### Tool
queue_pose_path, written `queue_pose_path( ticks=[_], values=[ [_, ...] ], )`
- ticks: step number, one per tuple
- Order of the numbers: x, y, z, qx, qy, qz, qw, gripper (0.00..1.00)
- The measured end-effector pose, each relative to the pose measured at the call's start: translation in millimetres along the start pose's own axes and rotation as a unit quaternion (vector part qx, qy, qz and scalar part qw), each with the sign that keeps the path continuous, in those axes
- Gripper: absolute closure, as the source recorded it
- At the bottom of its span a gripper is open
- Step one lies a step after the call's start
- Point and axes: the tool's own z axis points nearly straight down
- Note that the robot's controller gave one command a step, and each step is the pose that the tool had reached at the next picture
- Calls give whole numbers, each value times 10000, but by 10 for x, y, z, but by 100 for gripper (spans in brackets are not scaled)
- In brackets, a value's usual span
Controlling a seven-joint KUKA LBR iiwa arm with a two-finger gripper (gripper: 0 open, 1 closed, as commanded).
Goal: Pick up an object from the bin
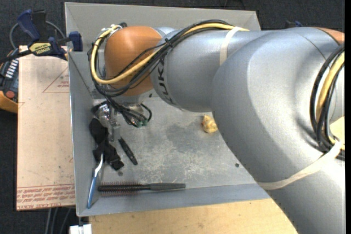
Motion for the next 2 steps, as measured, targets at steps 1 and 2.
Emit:
queue_pose_path(
  ticks=[1, 2],
  values=[
    [0, -2, 0, -1, 0, 1, 10000, 100],
    [194, 128, -1, 1, -19, -922, 9957, 100]
  ],
)
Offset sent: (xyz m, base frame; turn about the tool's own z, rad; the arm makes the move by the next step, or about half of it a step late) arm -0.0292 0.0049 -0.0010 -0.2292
